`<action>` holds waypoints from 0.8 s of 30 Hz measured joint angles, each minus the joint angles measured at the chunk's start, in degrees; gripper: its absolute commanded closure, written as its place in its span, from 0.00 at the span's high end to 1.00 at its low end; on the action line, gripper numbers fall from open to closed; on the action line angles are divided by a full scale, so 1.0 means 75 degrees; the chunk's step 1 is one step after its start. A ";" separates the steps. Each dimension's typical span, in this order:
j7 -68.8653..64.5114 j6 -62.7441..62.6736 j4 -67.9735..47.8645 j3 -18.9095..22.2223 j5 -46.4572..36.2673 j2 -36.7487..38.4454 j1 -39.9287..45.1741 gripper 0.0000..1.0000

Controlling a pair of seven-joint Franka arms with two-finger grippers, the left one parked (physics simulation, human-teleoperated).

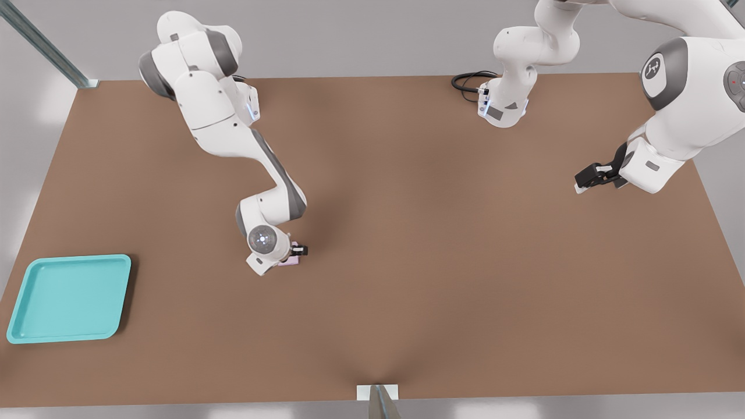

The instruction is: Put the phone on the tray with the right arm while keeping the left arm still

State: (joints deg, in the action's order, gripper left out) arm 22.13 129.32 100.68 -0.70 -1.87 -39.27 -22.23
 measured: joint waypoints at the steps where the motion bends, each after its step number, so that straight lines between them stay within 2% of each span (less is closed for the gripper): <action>1: 0.0046 0.0056 0.0007 0.0000 -0.0016 -0.0054 -0.0004 1.00; 4: 0.0172 0.0198 0.0019 0.0000 -0.0046 -0.0114 -0.0021 1.00; 5: 0.0207 0.0233 0.0019 0.0000 -0.0056 -0.0121 -0.0029 0.88; 6: 0.0238 0.0260 0.0020 0.0000 -0.0064 -0.0122 -0.0033 0.83; 10: 0.0322 0.0327 0.0021 0.0000 -0.0098 -0.0089 -0.0046 0.73; 17: 0.0373 0.0068 0.0026 -0.0001 -0.0080 0.0701 0.0412 0.73; 21: 0.0096 -0.0433 0.0175 0.0002 -0.0061 0.1453 0.1669 0.74; 24: -0.0421 -0.0681 0.0168 0.0007 0.0080 0.1607 0.3107 0.74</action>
State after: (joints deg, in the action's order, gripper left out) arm 18.97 124.21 101.95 -0.65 -1.27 -27.21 1.07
